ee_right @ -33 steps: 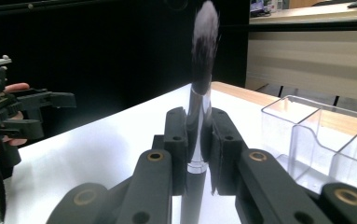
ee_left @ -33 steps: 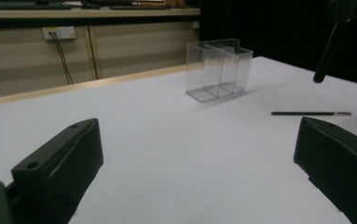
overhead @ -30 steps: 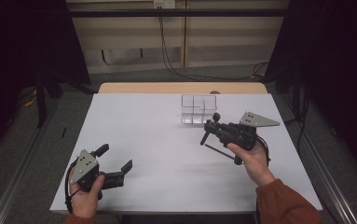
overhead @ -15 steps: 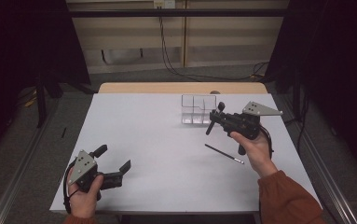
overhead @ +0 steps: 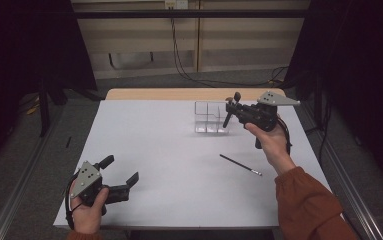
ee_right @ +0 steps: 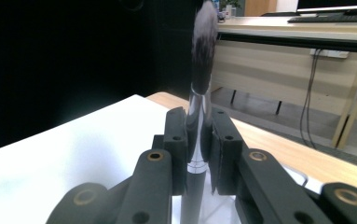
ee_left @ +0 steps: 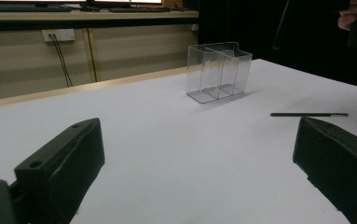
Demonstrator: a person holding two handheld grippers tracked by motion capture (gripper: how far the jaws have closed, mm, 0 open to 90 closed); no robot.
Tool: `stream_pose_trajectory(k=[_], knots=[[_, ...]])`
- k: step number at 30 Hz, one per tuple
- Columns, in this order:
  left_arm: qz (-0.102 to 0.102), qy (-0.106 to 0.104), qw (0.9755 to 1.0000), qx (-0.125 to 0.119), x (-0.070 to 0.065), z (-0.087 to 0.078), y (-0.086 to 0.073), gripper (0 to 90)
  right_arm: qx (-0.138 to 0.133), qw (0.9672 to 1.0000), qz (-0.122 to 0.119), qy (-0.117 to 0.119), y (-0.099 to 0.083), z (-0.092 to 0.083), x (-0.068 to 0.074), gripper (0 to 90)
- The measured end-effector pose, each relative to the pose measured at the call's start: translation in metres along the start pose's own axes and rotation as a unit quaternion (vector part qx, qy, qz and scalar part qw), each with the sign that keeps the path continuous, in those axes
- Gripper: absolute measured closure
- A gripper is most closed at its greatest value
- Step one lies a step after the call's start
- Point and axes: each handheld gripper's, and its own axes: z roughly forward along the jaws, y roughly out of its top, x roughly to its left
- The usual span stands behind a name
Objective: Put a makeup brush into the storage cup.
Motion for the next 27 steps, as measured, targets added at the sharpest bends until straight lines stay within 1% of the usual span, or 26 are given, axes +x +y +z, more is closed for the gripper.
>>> stream_pose_trajectory(k=[4, 11, 12, 19, 21, 23, 24, 27], knots=[[-0.001, 0.004, 1.0000, -0.001, 0.001, -0.001, 0.000, 2.0, 0.005, 0.9999, -0.002, -0.015, 0.007, 0.011, -0.010, 79.6], [-0.003, -0.002, 1.0000, 0.002, -0.001, -0.002, 0.000, 2.1, 0.011, 0.9994, -0.012, -0.030, 0.014, 0.026, -0.017, 79.6], [0.000, -0.002, 1.0000, 0.002, -0.001, -0.002, 0.000, 2.1, 0.013, 0.9993, -0.012, -0.031, 0.014, 0.029, -0.018, 79.7], [0.001, 0.001, 1.0000, 0.000, -0.001, -0.002, 0.000, 2.1, 0.024, 0.9987, -0.004, -0.045, 0.008, 0.045, -0.028, 79.6], [0.001, 0.001, 1.0000, 0.001, -0.001, -0.002, 0.000, 2.1, 0.027, 0.9983, -0.004, -0.052, 0.007, 0.047, -0.030, 79.6], [0.003, 0.001, 1.0000, 0.001, -0.001, -0.002, 0.000, 2.1, 0.025, 0.9981, 0.001, -0.057, 0.007, 0.049, -0.033, 79.6], [0.004, 0.000, 1.0000, 0.002, -0.001, -0.002, 0.000, 2.2, 0.024, 0.9979, -0.001, -0.059, 0.006, 0.049, -0.034, 79.6], [0.006, 0.002, 1.0000, 0.001, -0.001, -0.002, 0.000, 2.2, 0.026, 0.9975, 0.003, -0.066, 0.002, 0.052, -0.037, 79.6]])
